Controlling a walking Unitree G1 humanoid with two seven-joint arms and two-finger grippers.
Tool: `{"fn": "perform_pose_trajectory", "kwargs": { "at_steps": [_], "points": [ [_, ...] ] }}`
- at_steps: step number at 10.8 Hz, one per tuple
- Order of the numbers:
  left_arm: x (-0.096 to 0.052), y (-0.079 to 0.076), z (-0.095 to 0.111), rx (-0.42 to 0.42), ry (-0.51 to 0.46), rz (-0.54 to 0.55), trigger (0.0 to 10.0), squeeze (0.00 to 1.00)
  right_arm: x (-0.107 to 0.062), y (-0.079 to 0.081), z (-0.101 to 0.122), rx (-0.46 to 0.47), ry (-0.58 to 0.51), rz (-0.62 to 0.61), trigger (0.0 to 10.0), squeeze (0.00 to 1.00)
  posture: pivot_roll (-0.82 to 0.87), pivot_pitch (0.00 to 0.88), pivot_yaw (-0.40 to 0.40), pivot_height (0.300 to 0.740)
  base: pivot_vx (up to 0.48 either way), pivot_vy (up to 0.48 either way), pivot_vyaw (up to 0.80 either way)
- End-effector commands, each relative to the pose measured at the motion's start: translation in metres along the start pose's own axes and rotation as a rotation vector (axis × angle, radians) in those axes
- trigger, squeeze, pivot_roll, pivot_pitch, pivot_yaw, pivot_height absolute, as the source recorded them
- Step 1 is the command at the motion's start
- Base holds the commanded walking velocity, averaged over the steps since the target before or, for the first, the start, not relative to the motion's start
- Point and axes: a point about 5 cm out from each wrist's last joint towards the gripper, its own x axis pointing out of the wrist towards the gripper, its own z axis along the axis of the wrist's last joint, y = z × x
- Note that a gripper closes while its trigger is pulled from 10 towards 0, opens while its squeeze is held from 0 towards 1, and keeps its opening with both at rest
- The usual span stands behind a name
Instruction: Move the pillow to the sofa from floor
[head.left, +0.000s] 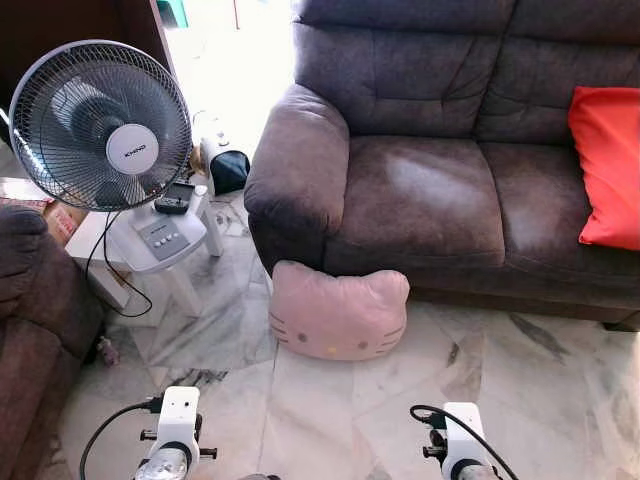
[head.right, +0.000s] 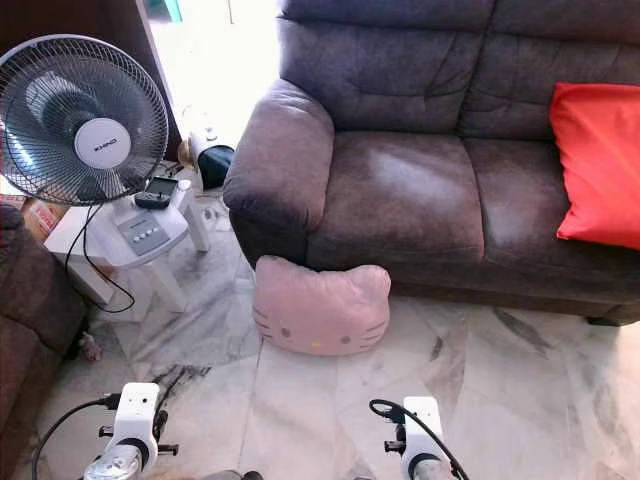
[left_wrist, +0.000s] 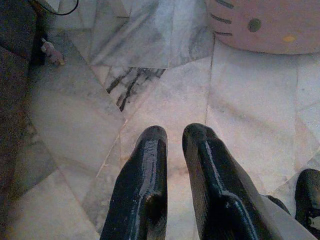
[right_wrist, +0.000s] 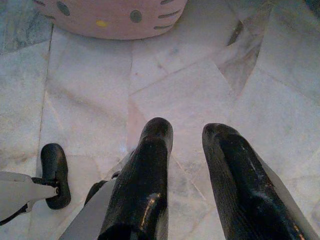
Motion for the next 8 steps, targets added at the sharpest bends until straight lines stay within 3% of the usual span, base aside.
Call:
{"fn": "perform_pose_trajectory", "kwargs": {
  "at_steps": [1, 8],
  "points": [
    [-0.0010, -0.0002, -0.0045, 0.014, 0.025, -0.007, 10.0, 0.00, -0.0005, -0.0013, -0.0025, 0.006, 0.012, -0.008, 10.0, 0.00, 0.04, 0.087, -0.019, 0.740, 0.274, 0.000, 0.00],
    [-0.0026, 0.0015, -0.0095, 0.011, 0.043, -0.001, 10.0, 0.00, -0.0018, 0.0024, -0.0088, -0.014, 0.035, -0.016, 10.0, 0.00, 0.04, 0.090, -0.021, 0.740, 0.302, 0.000, 0.00]
  ]
}}
